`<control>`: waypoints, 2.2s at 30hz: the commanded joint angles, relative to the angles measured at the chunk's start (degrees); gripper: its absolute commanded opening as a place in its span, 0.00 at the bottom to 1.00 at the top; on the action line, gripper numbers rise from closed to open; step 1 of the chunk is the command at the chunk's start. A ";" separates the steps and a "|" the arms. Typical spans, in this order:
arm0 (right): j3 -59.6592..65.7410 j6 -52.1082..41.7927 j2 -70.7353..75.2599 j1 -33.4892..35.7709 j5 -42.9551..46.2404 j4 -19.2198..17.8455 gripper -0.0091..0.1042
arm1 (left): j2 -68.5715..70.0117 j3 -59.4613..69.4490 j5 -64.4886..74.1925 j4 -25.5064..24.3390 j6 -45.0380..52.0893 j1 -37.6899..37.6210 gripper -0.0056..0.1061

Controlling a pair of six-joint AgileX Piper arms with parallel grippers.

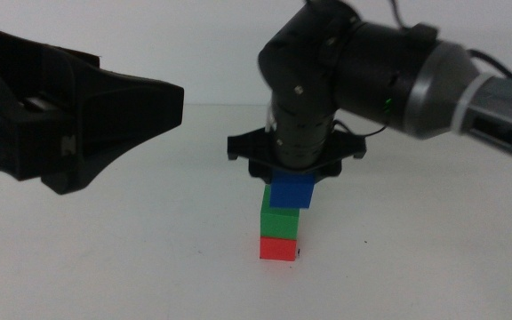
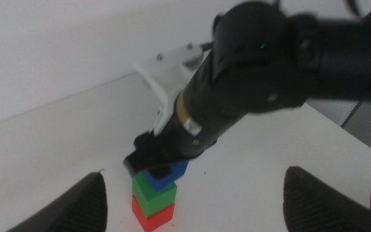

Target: Stack red cubes first, then green, then blue cubes in a specific spot.

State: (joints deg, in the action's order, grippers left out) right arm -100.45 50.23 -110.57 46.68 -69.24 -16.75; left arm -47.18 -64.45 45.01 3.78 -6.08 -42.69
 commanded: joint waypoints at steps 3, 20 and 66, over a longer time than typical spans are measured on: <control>-0.67 2.49 -1.56 0.78 -0.73 -1.01 0.24 | 0.10 0.31 -0.31 0.07 0.08 -0.19 0.89; -0.67 2.91 -3.41 0.78 1.39 0.18 0.33 | 0.10 0.31 -0.31 -0.33 0.08 -0.19 0.89; 34.15 -21.77 53.71 -19.81 20.10 -2.19 0.90 | 0.10 0.31 -1.17 -0.34 0.08 -0.19 0.89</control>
State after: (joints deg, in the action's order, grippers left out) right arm -66.65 28.86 -57.08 27.41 -50.30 -18.67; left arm -47.18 -64.45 44.78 3.47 -5.96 -42.69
